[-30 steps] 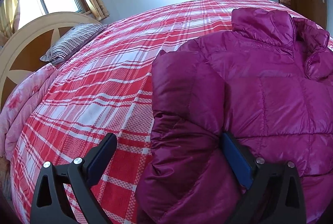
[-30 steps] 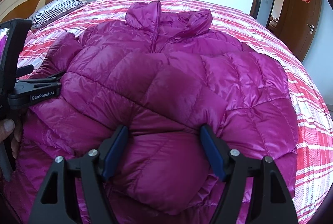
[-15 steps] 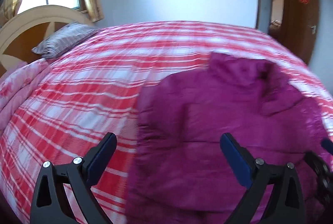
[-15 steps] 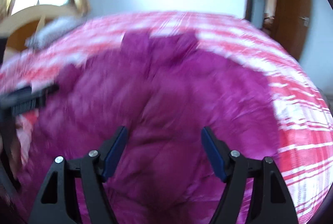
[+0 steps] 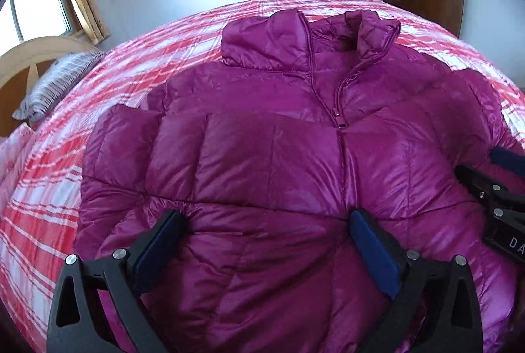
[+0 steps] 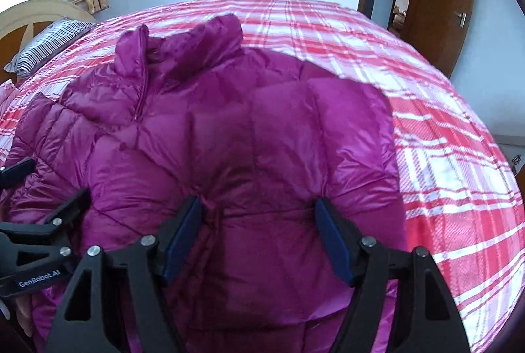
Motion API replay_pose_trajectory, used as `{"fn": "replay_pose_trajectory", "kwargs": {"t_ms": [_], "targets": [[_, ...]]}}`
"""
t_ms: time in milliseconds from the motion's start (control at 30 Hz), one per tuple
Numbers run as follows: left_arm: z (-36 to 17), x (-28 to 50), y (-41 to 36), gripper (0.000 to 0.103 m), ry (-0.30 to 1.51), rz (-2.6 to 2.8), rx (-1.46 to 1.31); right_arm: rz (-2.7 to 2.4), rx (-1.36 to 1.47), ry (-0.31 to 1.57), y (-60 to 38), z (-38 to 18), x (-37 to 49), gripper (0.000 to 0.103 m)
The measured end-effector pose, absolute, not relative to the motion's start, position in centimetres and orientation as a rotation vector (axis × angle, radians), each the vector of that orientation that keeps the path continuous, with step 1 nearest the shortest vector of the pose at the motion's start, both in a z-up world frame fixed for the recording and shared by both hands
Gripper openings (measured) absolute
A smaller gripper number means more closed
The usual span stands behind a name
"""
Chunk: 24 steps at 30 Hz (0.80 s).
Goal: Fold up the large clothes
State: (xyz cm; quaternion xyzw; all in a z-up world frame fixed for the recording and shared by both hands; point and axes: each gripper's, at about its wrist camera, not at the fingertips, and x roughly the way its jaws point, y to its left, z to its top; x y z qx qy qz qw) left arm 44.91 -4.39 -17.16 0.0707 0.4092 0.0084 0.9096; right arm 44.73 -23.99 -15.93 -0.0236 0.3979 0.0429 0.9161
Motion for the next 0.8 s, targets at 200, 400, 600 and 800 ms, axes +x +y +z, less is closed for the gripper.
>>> {"fn": "replay_pose_trajectory", "kwargs": {"t_ms": [200, 400, 600, 800], "targets": [[-17.1, 44.6, -4.4, 0.102, 0.835, 0.021, 0.148, 0.09, -0.034, 0.809, -24.4, -16.2, 44.7, 0.075], [-14.0, 43.2, -2.3, 0.102, 0.778, -0.027, 0.12, 0.101, -0.032, 0.806, -24.2, -15.8, 44.3, 0.077], [-11.7, 46.8, 5.2, 0.102, 0.696, 0.183, 0.127, 0.095, 0.048, 0.606, -27.9, -10.1, 43.7, 0.076], [-16.6, 51.3, 8.3, 0.102, 0.901, 0.223, 0.084, 0.111, 0.034, 0.712, -29.1, -11.4, 50.1, 0.076]]}}
